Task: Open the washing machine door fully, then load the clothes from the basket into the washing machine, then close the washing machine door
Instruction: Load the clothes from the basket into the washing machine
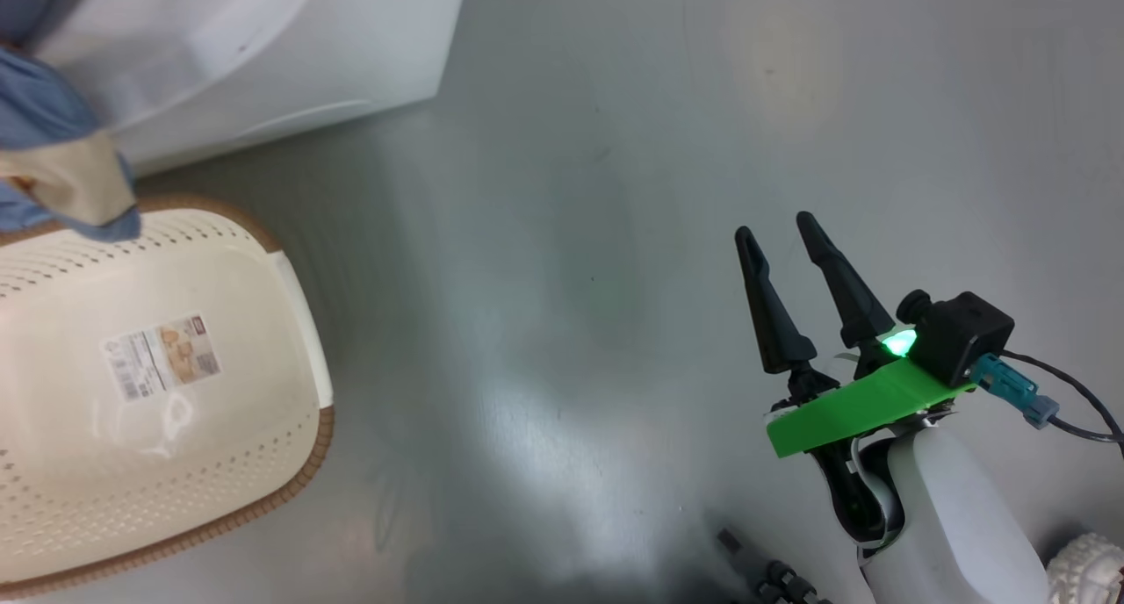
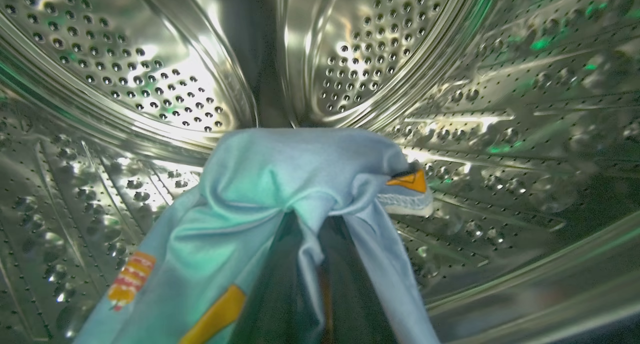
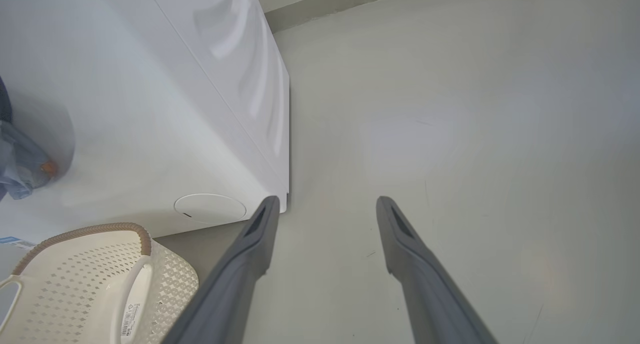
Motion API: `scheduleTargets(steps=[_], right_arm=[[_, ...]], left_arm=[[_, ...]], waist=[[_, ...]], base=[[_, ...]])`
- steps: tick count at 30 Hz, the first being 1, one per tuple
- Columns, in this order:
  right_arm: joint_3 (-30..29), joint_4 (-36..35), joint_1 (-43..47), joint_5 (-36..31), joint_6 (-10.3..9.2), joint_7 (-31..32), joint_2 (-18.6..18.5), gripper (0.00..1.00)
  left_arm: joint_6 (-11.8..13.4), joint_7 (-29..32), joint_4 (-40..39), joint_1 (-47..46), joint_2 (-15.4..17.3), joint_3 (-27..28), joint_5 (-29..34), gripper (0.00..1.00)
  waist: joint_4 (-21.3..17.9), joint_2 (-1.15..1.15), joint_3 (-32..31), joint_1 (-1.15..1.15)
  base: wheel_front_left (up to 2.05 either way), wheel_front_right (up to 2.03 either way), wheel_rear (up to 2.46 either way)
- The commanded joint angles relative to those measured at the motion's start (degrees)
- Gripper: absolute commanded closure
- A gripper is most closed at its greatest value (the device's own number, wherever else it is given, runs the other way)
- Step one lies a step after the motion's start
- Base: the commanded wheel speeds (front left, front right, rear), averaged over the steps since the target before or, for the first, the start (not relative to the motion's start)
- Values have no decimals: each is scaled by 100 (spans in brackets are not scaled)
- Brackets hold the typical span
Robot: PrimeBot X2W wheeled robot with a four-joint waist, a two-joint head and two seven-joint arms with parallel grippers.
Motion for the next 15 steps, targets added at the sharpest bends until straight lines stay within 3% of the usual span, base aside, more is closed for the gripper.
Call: scheduleTargets(steps=[1, 8, 15], right_arm=[[185, -114, 77, 94, 9, -68, 6, 0], [393, -128, -36, 294, 9, -68, 6, 0], [449, -153, -160, 360, 9, -68, 6, 0]], left_arm=[[-16, 341, -56, -251, 440, -47, -74, 100], [-16, 1139, -164, -873, 930, -207, -618, 100], [0, 277, -519, -1140, 1193, -279, -420, 100]], waist=[[-87, 0, 297, 0], [-127, 0, 802, 0], [-149, 0, 998, 0]], base=[[0, 0, 0], [0, 0, 0], [0, 0, 0]])
